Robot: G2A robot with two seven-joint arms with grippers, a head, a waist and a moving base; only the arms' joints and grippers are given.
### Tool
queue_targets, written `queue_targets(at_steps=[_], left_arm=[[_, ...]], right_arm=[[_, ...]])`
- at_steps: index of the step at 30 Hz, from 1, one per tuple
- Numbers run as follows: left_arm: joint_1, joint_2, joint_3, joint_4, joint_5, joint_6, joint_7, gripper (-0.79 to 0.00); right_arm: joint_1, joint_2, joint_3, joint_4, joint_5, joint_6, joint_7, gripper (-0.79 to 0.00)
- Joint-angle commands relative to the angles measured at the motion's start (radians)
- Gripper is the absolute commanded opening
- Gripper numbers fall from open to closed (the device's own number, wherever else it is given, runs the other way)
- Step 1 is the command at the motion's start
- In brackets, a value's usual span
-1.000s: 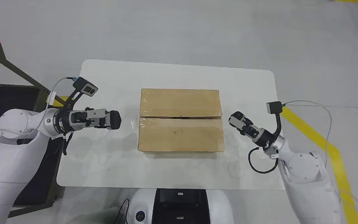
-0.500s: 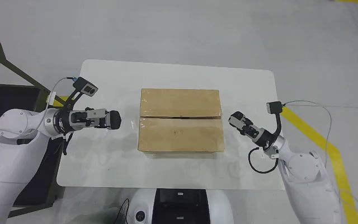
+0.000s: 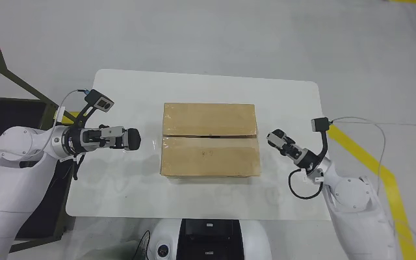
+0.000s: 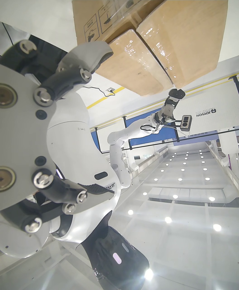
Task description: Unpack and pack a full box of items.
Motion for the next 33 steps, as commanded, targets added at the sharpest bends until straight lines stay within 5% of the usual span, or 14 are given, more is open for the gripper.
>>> queue_targets(at_steps=[1,33], left_arm=[[0.000,0.000,0.000,0.000,0.000,0.000,0.000,0.000],[0.000,0.000,0.000,0.000,0.000,0.000,0.000,0.000]], right_arm=[[0.005,0.000,-0.010,0.016,0.104,0.024,0.049,0.000],[0.055,0.013,-0.069,0.039,0.313,0.064,0.183,0.000]])
